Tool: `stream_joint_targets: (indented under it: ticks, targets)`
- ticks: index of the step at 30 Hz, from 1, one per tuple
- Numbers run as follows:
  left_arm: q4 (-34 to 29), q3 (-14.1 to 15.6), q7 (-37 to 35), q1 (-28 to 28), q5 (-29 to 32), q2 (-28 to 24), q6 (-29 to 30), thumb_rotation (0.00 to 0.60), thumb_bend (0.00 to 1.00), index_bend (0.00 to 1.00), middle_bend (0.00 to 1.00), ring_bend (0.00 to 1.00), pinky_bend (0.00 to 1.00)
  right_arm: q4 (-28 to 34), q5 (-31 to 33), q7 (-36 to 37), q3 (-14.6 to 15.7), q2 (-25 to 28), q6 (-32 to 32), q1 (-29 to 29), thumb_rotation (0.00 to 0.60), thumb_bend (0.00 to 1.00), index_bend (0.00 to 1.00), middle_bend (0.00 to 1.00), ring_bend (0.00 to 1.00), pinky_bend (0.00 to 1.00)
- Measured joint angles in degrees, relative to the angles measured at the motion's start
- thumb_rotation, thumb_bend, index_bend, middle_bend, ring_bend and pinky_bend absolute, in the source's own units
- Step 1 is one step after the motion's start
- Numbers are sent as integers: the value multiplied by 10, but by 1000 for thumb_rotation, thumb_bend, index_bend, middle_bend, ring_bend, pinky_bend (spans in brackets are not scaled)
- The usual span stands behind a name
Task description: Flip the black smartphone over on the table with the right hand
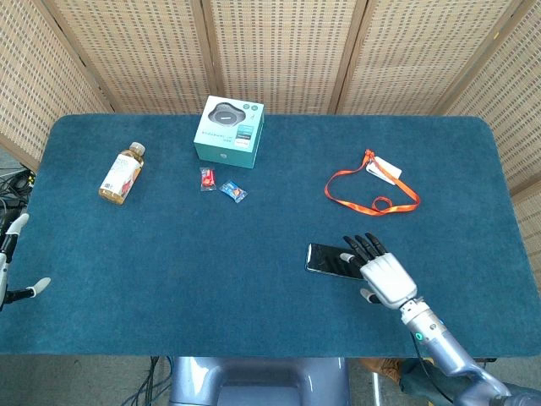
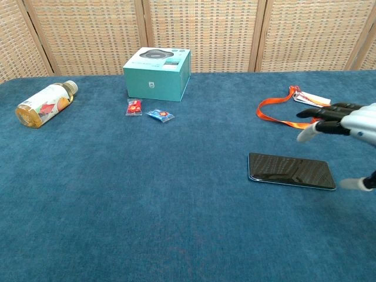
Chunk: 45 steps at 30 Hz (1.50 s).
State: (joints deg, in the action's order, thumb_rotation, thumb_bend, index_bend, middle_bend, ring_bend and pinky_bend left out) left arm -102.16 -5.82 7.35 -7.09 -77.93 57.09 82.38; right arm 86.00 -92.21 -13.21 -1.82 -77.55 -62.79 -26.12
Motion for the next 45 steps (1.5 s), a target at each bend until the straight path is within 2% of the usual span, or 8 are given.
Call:
stream_joint_targets:
  ticks: [4, 11, 22, 34, 38, 41, 45]
  targets:
    - [3, -3, 5, -4, 12, 3, -9, 600, 0, 0, 0, 0, 0, -7, 16, -46, -7, -35, 35, -26, 600, 401, 260, 0, 0, 0]
    - [6, -5, 10, -9, 27, 6, -18, 600, 0, 0, 0, 0, 0, -27, 48, -91, -20, -73, 58, -45, 600, 401, 260, 0, 0, 0]
    - [8, -5, 10, -13, 32, 7, -26, 600, 0, 0, 0, 0, 0, -83, 90, -125, -28, -121, 75, -60, 600, 405, 262, 0, 0, 0]
    - [9, -5, 5, -13, 33, 6, -24, 600, 0, 0, 0, 0, 0, -117, 113, -137, -29, -149, 75, -67, 600, 408, 263, 0, 0, 0]
    - [10, -5, 4, -13, 33, 6, -24, 600, 0, 0, 0, 0, 0, -135, 115, -140, -29, -156, 72, -69, 600, 485, 278, 0, 0, 0]
    - [9, -4, 4, -12, 31, 5, -23, 600, 0, 0, 0, 0, 0, -149, 116, -142, -30, -161, 69, -70, 600, 639, 311, 0, 0, 0]
    - [9, -3, 3, -12, 30, 5, -21, 600, 0, 0, 0, 0, 0, -174, 116, -138, -33, -169, 61, -71, 600, 764, 327, 6, 0, 0]
